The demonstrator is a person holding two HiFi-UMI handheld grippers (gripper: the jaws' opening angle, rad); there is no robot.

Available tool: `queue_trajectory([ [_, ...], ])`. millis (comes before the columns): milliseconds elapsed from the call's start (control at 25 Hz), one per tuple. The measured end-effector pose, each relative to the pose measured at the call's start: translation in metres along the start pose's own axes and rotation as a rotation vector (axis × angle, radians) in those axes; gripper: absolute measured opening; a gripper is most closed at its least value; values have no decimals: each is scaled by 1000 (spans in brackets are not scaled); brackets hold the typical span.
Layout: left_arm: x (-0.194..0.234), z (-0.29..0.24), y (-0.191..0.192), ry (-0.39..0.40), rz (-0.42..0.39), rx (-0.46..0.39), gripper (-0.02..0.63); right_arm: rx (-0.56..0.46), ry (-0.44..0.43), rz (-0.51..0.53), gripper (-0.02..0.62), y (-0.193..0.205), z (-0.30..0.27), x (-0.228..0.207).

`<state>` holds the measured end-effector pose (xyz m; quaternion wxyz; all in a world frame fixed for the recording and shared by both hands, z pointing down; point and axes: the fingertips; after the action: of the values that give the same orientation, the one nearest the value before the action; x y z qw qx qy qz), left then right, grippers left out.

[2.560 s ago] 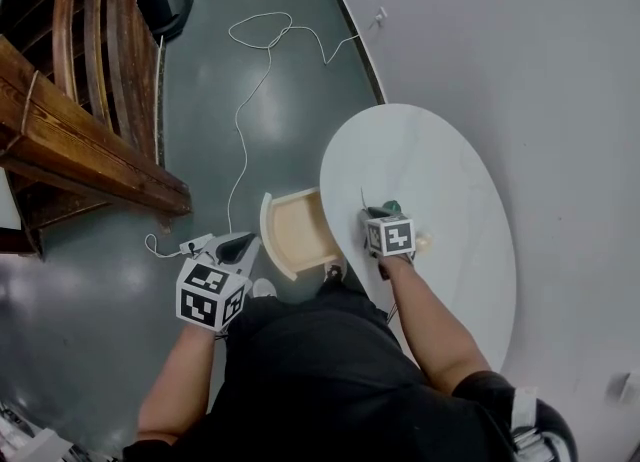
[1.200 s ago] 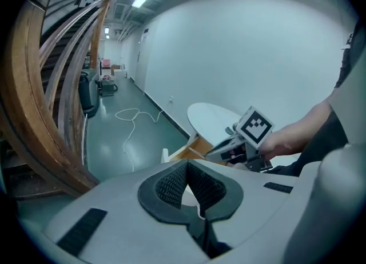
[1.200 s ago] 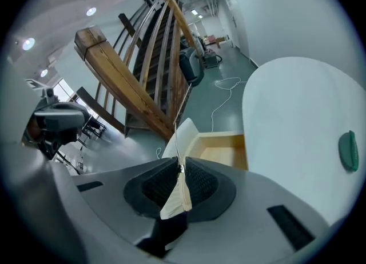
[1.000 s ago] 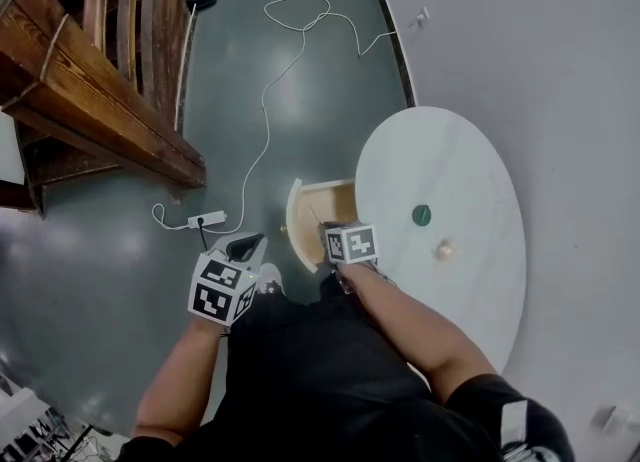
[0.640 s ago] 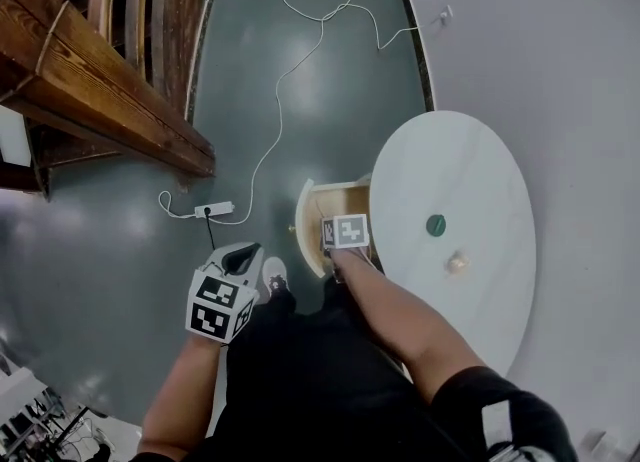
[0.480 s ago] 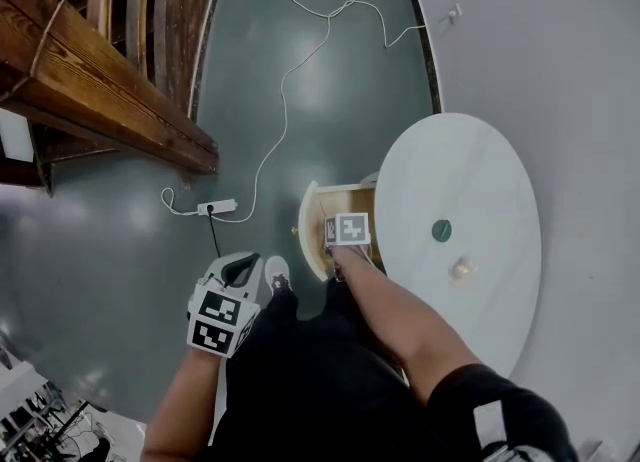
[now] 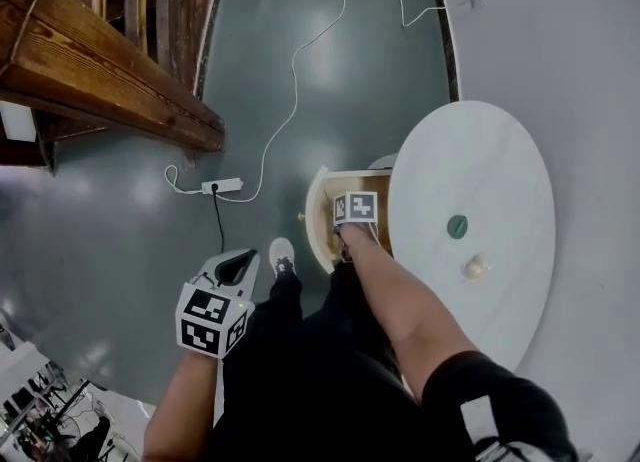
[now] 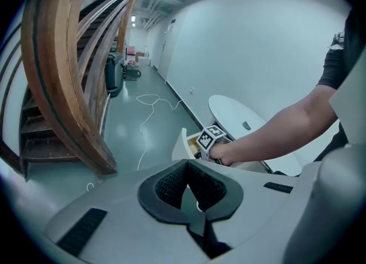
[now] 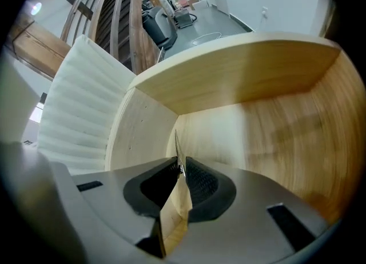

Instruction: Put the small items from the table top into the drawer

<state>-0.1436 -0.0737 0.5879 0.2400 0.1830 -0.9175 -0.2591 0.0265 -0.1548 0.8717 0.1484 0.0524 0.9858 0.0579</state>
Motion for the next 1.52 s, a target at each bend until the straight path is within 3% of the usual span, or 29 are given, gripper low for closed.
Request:
queue_trajectory([
  [400, 3, 3, -10, 25, -24, -14, 14, -28, -5, 60, 77, -3, 15, 20],
  [840, -16, 1, -47, 83, -126, -64, 14, -241, -64, 107, 40, -25, 105, 55],
  [1240, -49, 6, -79, 142, -211, -115, 14, -447, -222, 231, 8, -23, 224, 100],
  [1520, -63, 3, -83, 162, -261, -116, 14, -604, -231, 283, 8, -15, 297, 108],
])
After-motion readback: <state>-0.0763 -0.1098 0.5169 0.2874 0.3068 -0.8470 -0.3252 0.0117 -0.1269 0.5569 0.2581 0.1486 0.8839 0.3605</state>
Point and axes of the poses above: the fingertips, and each gripper's own axes: z backward along the fingers, x to its left, y out of its underside, and after that the axes turned 4 degrees about y, right-handed
